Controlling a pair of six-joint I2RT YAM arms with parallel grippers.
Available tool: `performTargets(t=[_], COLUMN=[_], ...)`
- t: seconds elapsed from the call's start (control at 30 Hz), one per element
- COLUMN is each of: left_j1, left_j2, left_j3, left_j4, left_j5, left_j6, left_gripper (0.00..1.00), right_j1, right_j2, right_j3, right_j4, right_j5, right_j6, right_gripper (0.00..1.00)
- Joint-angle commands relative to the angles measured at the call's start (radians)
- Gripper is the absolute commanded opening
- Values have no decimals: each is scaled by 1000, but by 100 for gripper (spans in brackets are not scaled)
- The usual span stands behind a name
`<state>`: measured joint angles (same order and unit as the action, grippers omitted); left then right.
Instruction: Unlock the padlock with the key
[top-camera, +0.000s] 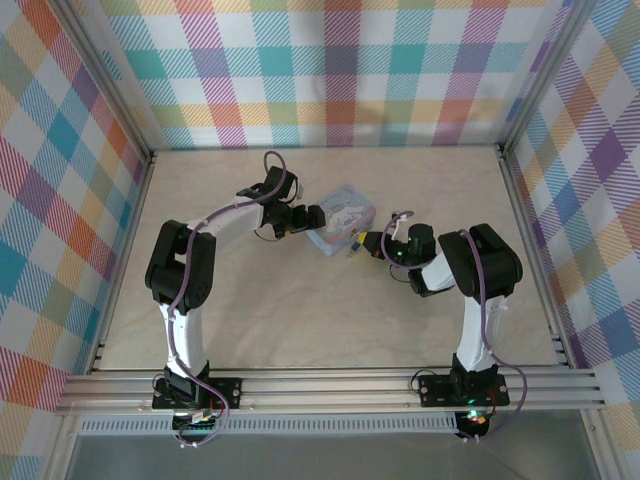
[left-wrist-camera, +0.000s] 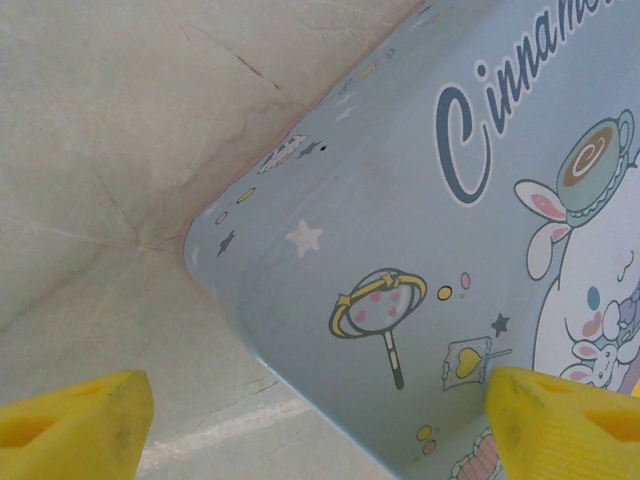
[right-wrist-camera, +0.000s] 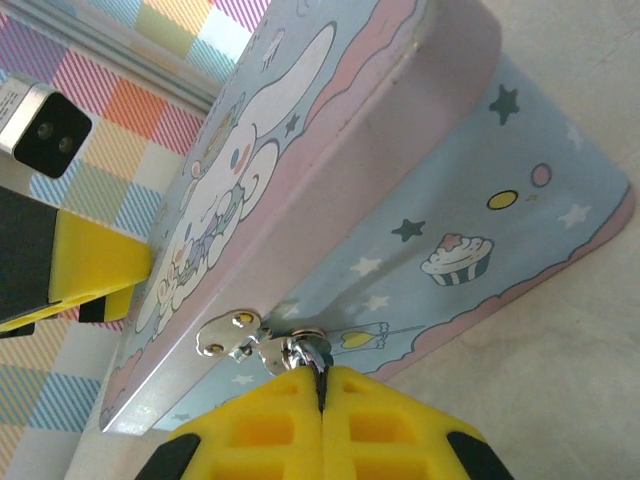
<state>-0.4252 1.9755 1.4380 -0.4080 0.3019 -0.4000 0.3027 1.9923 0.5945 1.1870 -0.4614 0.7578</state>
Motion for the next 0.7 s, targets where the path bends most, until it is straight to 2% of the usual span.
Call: performTargets(t=[0.0, 0.67], left_j1=[-18, -18], left_j2=[27, 19], left_j3=[-20, -15], left_j4=[-41, -48], left_j5=[-12, -18], left_j6=[4, 3], left_gripper=[86, 87], right_j1=[6, -5], right_j2=[-24, -33], right_j3=[7, 15], right_j4=[38, 26], right_j5=[39, 86], right_j6=[18, 18], right_gripper=[4, 3])
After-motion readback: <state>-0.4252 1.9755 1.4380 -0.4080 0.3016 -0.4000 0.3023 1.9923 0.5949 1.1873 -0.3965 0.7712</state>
